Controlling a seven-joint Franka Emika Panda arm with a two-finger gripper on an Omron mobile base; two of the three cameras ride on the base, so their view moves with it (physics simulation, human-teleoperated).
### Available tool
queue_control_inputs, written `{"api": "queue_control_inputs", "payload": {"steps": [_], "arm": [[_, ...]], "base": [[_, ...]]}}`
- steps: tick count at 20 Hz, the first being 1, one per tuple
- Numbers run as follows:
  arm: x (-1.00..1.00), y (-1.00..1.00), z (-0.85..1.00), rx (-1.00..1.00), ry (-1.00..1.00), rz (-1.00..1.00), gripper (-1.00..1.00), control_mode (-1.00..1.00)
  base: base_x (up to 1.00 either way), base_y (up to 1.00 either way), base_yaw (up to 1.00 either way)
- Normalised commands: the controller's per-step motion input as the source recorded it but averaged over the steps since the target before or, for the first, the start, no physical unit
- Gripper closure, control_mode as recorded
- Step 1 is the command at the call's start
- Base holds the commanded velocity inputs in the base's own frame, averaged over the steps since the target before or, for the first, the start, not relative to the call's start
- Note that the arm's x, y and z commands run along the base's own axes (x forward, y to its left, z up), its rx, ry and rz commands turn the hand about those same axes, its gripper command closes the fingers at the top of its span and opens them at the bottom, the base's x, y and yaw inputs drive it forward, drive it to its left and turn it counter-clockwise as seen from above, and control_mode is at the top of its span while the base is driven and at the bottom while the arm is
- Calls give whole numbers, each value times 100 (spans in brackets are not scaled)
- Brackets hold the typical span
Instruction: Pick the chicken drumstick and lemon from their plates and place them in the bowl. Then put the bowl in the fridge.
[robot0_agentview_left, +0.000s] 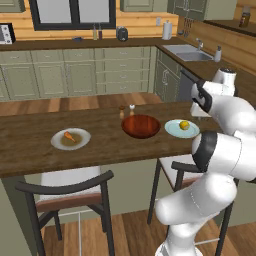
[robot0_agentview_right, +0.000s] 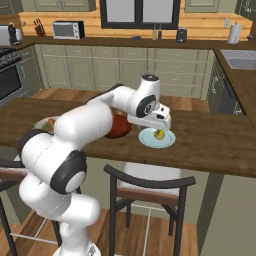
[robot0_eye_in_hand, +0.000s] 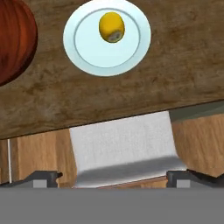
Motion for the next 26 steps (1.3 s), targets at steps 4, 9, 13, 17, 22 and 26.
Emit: {"api": "queue_control_inputs", "payload": {"steps": [4, 9, 13, 17, 22, 26], "arm": [[68, -31, -51, 9, 10, 0, -100, -100], [73, -28, -27, 9, 4, 0, -100, -100], [77, 6, -33, -1, 3, 0, -100, -100], [68, 4, -41, -5, 9, 0, -100, -100], [48, 0, -34, -3, 13, 3, -100, -100], [42, 0, -20, 0, 14, 5, -100, -100]], "base": [[0, 0, 0], [0, 0, 0], [0, 0, 0], [0, 0, 0], [0, 0, 0], [0, 0, 0]]}}
